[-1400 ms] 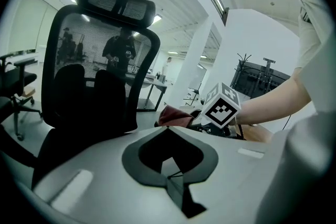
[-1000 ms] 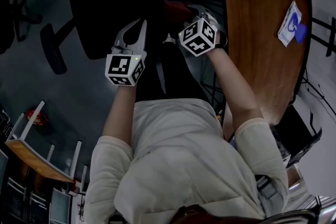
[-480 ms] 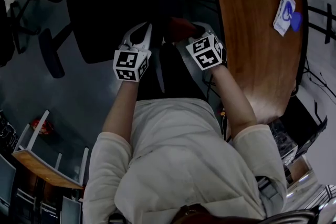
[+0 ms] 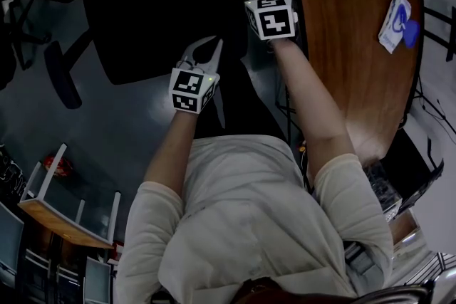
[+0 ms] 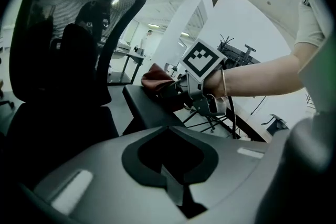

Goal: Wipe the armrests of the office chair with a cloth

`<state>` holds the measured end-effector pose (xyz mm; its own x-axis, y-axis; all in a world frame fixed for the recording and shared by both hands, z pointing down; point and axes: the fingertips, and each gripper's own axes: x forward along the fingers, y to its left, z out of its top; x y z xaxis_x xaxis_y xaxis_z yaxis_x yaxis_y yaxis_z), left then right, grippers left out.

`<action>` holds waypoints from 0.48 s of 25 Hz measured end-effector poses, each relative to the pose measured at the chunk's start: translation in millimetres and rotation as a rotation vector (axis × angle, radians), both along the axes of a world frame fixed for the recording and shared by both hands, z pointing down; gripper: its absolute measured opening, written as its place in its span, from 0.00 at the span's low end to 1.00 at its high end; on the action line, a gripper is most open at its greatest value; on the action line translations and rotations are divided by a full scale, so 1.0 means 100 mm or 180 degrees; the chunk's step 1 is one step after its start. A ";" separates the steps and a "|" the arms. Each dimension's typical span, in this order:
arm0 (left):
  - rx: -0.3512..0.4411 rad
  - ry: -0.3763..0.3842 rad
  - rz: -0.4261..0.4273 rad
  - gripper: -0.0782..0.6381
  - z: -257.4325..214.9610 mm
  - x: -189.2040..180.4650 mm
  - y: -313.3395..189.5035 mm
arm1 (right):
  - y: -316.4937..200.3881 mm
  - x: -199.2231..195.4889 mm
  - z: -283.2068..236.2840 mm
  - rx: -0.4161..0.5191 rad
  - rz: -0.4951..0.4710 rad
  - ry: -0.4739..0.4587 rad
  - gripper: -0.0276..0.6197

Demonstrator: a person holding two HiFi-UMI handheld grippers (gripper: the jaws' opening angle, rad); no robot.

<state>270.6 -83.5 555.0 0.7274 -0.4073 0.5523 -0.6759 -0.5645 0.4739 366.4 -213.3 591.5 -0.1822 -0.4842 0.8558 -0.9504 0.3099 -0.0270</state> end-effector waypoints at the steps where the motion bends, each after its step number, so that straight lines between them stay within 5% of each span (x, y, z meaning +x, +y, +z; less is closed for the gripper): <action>1: -0.0008 -0.0010 -0.0001 0.13 0.02 0.00 0.00 | 0.01 -0.01 0.08 -0.0073 -0.0052 -0.0001 0.11; 8: -0.0059 -0.0053 -0.0058 0.13 0.11 -0.06 -0.04 | 0.73 -0.18 0.31 -0.0429 -0.0793 0.0102 0.11; 12: -0.0050 -0.0053 -0.0014 0.13 0.08 -0.02 -0.02 | 1.21 -0.21 0.30 -0.0522 -0.0922 0.0046 0.11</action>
